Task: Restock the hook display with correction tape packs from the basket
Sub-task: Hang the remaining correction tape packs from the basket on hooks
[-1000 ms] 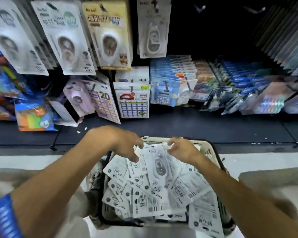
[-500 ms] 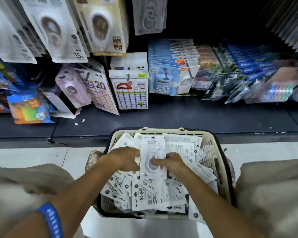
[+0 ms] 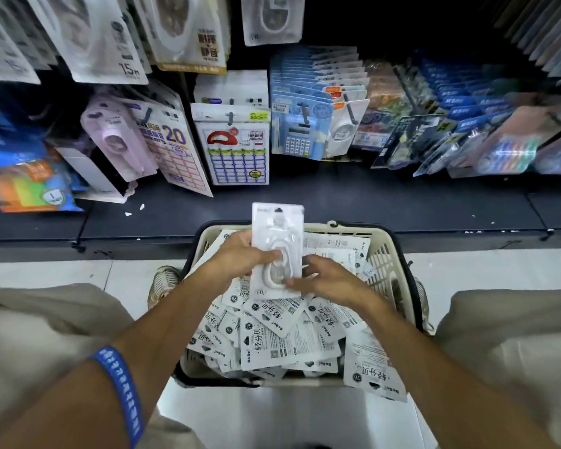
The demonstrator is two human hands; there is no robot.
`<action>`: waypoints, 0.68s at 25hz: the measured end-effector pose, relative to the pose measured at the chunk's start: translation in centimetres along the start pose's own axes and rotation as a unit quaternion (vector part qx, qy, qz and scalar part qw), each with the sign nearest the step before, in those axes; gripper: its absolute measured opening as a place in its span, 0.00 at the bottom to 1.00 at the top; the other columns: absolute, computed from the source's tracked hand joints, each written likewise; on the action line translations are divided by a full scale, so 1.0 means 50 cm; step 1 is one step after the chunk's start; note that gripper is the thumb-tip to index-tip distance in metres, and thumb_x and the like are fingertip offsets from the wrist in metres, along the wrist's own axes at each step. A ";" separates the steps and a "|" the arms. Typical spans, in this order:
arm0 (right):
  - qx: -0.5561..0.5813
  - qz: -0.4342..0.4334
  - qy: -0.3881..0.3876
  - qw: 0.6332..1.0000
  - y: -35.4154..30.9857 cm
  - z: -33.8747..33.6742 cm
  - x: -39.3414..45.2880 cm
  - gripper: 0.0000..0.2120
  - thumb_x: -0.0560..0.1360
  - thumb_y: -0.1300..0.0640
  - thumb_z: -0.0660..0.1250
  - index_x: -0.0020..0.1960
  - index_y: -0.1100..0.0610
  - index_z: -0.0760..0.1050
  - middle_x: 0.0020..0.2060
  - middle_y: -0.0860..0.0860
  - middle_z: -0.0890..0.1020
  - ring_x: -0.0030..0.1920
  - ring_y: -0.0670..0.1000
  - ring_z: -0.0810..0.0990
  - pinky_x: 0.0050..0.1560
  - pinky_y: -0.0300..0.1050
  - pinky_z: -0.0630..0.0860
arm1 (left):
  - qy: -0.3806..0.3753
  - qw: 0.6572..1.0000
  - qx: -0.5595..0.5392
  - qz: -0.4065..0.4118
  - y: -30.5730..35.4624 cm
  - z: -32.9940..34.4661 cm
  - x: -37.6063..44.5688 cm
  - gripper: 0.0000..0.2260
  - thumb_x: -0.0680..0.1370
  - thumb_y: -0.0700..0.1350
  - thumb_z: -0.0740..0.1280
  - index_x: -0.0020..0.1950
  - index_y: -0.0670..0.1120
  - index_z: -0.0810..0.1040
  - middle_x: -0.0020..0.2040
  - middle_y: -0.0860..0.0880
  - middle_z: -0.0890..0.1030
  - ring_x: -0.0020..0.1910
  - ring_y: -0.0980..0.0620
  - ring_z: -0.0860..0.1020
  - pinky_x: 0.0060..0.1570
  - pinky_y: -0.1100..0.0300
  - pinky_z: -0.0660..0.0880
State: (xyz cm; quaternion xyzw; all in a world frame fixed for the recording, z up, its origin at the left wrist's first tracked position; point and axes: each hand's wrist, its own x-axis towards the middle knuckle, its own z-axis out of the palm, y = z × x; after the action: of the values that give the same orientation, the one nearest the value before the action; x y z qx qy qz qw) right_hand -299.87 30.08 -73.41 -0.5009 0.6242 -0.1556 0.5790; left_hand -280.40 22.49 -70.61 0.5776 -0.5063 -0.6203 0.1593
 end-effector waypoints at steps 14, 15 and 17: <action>-0.573 -0.149 0.002 0.806 0.080 0.114 -0.038 0.42 0.77 0.50 0.69 0.82 0.51 0.48 0.82 0.53 0.51 0.80 0.59 0.52 0.78 0.59 0.50 | 0.149 0.985 -0.010 0.086 0.025 -0.047 -0.007 0.14 0.75 0.40 0.75 0.60 0.49 0.82 0.55 0.52 0.86 0.54 0.50 0.84 0.59 0.48 0.79; -0.568 -0.138 0.036 0.810 0.080 0.126 -0.034 0.39 0.78 0.50 0.67 0.82 0.52 0.49 0.82 0.54 0.53 0.80 0.61 0.54 0.78 0.60 0.53 | 0.153 0.984 -0.011 0.088 0.025 -0.049 -0.007 0.14 0.75 0.40 0.75 0.60 0.49 0.82 0.55 0.52 0.86 0.54 0.50 0.84 0.59 0.49 0.79; -0.522 -0.131 0.118 0.835 0.069 0.139 -0.020 0.32 0.81 0.57 0.64 0.81 0.51 0.54 0.80 0.53 0.61 0.78 0.62 0.61 0.77 0.59 0.59 | 0.156 0.983 -0.007 0.095 0.024 -0.049 -0.010 0.14 0.75 0.40 0.75 0.60 0.49 0.82 0.54 0.52 0.86 0.54 0.51 0.84 0.57 0.51 0.80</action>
State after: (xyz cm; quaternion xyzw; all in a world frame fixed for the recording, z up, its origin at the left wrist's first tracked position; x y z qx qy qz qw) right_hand -295.47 35.14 -77.46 -0.7835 0.6050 0.0608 0.1278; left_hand -278.56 21.24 -68.91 0.6156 -0.5229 -0.5085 0.2986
